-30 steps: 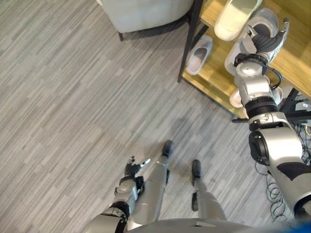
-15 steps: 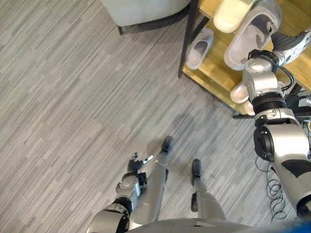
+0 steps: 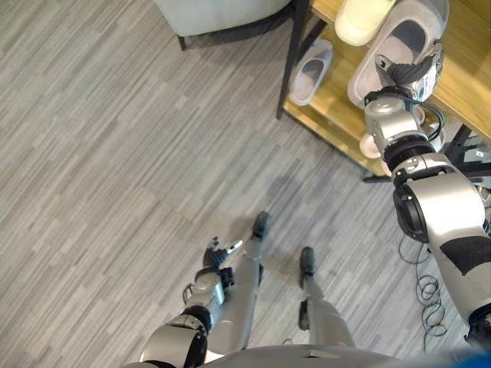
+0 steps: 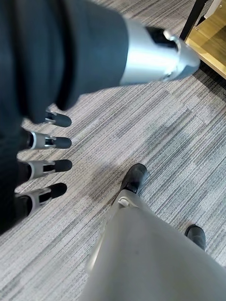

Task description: Arrange the slippers neatly on the shoe rack.

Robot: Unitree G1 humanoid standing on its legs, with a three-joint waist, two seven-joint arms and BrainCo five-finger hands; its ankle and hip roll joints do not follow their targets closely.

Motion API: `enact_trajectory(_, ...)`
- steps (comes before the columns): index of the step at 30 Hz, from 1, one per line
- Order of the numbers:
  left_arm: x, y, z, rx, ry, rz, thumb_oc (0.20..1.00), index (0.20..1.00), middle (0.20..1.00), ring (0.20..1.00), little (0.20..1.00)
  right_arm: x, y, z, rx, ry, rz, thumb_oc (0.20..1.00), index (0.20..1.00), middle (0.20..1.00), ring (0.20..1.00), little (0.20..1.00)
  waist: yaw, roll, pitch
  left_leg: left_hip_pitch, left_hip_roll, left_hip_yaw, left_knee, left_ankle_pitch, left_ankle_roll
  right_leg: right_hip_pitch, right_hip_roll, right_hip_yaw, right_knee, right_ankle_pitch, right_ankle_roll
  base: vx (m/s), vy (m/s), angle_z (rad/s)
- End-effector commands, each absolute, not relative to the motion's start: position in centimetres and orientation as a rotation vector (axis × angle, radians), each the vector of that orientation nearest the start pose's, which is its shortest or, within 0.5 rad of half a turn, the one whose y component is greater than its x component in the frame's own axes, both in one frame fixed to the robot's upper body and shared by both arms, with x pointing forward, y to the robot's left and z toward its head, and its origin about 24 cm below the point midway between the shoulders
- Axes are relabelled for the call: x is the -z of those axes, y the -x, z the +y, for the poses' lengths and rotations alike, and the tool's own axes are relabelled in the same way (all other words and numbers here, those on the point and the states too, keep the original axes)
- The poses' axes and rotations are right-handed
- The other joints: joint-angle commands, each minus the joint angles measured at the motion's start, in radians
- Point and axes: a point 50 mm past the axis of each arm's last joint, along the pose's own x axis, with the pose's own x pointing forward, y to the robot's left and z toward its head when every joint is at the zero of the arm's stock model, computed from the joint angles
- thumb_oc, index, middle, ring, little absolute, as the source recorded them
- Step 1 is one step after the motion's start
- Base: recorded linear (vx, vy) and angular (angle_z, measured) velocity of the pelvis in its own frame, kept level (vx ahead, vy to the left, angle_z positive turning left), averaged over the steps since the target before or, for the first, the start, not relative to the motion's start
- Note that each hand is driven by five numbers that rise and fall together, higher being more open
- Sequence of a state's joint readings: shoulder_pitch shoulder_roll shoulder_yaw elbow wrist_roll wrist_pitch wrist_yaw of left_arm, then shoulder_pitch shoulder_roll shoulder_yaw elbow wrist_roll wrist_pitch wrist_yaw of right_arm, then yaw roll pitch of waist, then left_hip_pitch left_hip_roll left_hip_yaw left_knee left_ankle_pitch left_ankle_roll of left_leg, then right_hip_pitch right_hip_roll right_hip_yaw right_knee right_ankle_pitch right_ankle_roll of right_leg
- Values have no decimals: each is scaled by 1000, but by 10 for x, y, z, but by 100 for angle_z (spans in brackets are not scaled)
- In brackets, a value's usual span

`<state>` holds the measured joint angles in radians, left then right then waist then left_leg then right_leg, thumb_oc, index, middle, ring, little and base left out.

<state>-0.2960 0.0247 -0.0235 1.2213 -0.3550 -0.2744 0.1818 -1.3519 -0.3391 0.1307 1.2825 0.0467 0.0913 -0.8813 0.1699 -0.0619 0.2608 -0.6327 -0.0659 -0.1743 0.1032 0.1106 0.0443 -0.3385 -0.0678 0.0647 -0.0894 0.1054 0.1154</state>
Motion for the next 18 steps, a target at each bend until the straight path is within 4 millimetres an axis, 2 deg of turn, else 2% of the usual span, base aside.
enact_trajectory(1,110,-233,149,-301,188,684,1000,1000,1000,1000,1000,-274,-411,-213,961,316,-258,1000,1000,1000,1000,1000,18,42,16,132,16,-103,-116,-39,-55,119,40,-25,2,-98,-15,0,0,0)
enact_trajectory(7,113,-229,151,-313,189,709,1000,1000,1000,1000,1000,-284,-411,-203,952,304,-320,1000,1000,1000,1000,1000,19,39,6,140,15,-103,-138,-30,-54,118,41,-24,2,-105,-14,0,0,0)
enact_trajectory(8,112,-230,152,-313,184,712,1000,1000,1000,1000,1000,-290,-411,-199,952,283,-347,784,784,784,784,784,17,37,4,142,15,-103,-143,-28,-53,116,41,-25,2,-104,-12,0,0,0)
enact_trajectory(9,112,-231,152,-311,182,713,1000,1000,1000,1000,1000,-292,-410,-199,952,262,-350,476,476,476,476,476,17,37,3,142,15,-103,-146,-26,-53,115,40,-25,2,-105,-12,0,0,0)
enact_trajectory(10,112,-232,154,-315,181,713,1000,1000,1000,1000,1000,-294,-410,-198,950,249,-356,407,407,407,407,407,16,36,1,142,15,-103,-148,-25,-52,113,40,-23,2,-105,-11,12,11,-4)
enact_trajectory(11,111,-232,155,-315,178,714,1000,1000,1000,1000,1000,-295,-410,-197,950,247,-364,200,200,200,200,200,16,35,0,142,15,-102,-150,-25,-51,113,40,-23,2,-105,-11,11,17,-4)
enact_trajectory(18,108,-238,154,-312,180,702,1000,1000,1000,1000,1000,-300,-408,-193,975,229,-412,200,200,200,200,200,16,37,3,146,14,-98,-158,-20,-51,114,41,-21,2,-107,-5,2,5,-1)
